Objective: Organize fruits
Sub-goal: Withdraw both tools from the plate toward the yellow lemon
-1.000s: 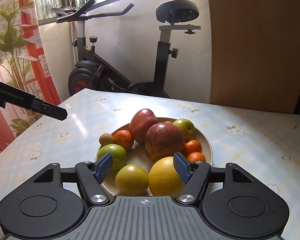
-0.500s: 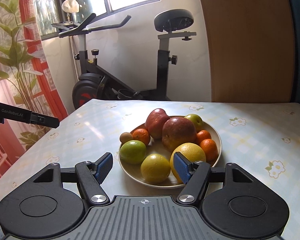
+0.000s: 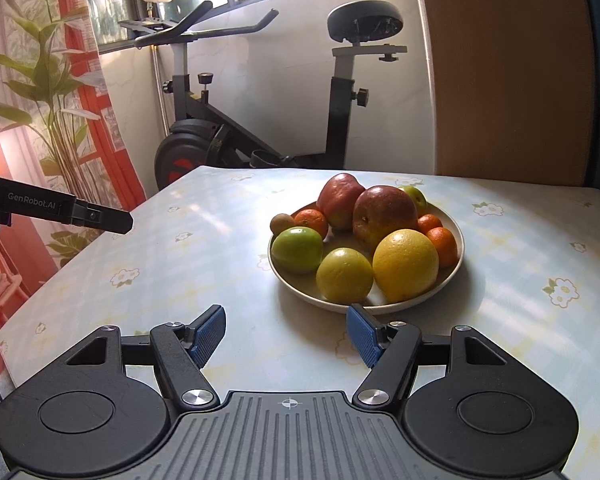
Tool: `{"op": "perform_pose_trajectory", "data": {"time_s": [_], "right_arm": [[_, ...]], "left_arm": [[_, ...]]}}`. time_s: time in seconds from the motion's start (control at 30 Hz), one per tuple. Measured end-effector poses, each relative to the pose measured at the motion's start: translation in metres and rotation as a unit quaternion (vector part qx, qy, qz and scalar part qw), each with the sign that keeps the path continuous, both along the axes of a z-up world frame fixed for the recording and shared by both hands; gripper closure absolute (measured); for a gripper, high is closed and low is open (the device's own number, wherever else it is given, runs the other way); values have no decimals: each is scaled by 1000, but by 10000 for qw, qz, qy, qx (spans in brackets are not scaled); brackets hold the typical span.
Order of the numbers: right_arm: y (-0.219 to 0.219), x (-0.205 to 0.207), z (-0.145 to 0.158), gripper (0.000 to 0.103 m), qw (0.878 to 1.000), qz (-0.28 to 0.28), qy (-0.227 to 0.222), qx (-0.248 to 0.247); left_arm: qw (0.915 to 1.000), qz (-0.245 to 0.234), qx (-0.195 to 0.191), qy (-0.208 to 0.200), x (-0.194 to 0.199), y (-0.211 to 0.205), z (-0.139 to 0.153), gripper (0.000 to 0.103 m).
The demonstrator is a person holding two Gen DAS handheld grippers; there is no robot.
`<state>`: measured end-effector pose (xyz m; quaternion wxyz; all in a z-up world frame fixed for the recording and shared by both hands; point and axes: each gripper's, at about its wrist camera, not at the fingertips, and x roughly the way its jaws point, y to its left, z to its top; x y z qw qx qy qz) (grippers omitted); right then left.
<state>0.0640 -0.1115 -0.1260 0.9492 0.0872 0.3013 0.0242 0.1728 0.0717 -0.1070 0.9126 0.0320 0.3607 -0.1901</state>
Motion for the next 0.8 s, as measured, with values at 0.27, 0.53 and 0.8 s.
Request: {"op": "perform_pose_trajectory", "data": {"time_s": [0.27, 0.53, 0.8], "right_arm": [[4, -16, -7, 39, 9999, 21, 90, 94], [12, -32, -8, 39, 9997, 187, 118, 115], [13, -40, -7, 39, 9996, 180, 184, 90]], "left_arm": [[10000, 33, 1, 48, -23, 1, -9, 64], [9999, 142, -48, 35, -41, 7, -11, 63], [9998, 104, -90, 172, -54, 5, -21, 59]]}}
